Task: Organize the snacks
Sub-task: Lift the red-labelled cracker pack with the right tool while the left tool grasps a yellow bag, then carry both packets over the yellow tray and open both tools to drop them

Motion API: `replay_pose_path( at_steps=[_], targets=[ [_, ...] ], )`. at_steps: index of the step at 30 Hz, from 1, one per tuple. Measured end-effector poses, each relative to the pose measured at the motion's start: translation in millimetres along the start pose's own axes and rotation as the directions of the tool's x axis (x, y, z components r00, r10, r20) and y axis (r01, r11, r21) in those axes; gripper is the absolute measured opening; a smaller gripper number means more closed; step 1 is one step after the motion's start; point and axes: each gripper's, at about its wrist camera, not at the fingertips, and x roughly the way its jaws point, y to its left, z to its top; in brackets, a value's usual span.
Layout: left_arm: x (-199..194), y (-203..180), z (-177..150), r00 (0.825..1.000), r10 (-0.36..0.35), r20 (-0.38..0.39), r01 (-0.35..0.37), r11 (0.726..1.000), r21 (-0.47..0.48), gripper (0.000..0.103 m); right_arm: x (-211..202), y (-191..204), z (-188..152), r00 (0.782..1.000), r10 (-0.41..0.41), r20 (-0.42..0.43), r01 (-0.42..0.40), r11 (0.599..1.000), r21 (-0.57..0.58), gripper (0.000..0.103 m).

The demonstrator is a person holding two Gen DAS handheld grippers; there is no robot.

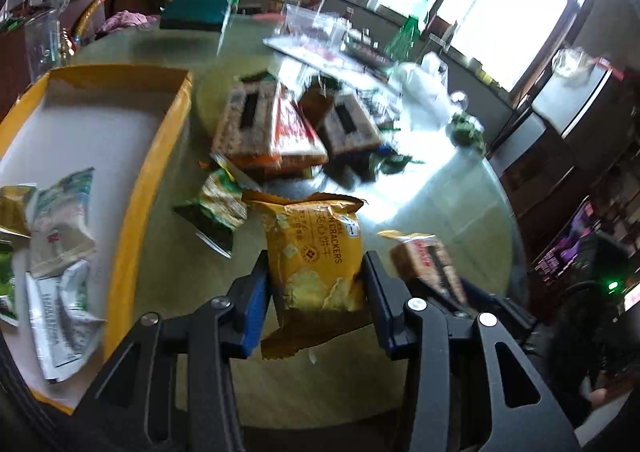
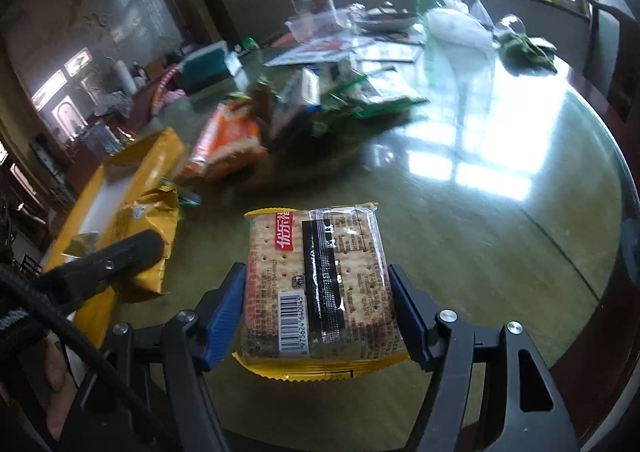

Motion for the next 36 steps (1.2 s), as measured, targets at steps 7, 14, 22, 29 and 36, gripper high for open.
replay_pose_path(
  at_steps=[7,14,22,29,36],
  targets=[
    [-59.5,38.6,20.6,0.989,-0.003,0.146,0.017,0.995,-0.095,0.046,-4.9,59.6,14.9,0.993,0.115,0.011,-0.113,0.988,-0.102,0.069],
    [-98.6,111.8,44.9,0.958,0.160,0.239,-0.110,0.972,-0.209,0.046,19.0,139.9,31.6,0.961,0.271,-0.061,-0.278,0.933,-0.229,0.069],
    [-78.1,192.3,60.3,0.950,0.276,0.149,-0.226,0.932,-0.283,0.046,71.4,218.4,52.5,0.939,0.302,-0.164,-0.339,0.890,-0.305,0.069],
    [-56.3,229.4,59.8,0.942,0.331,0.047,-0.300,0.899,-0.320,0.046,116.8,245.3,59.1,0.949,0.240,-0.205,-0.295,0.903,-0.311,0.070],
    [-55.1,233.0,56.6,0.945,0.324,0.031,-0.295,0.893,-0.341,0.073,118.2,241.8,58.2,0.923,0.322,-0.212,-0.371,0.889,-0.267,0.078]
  ],
)
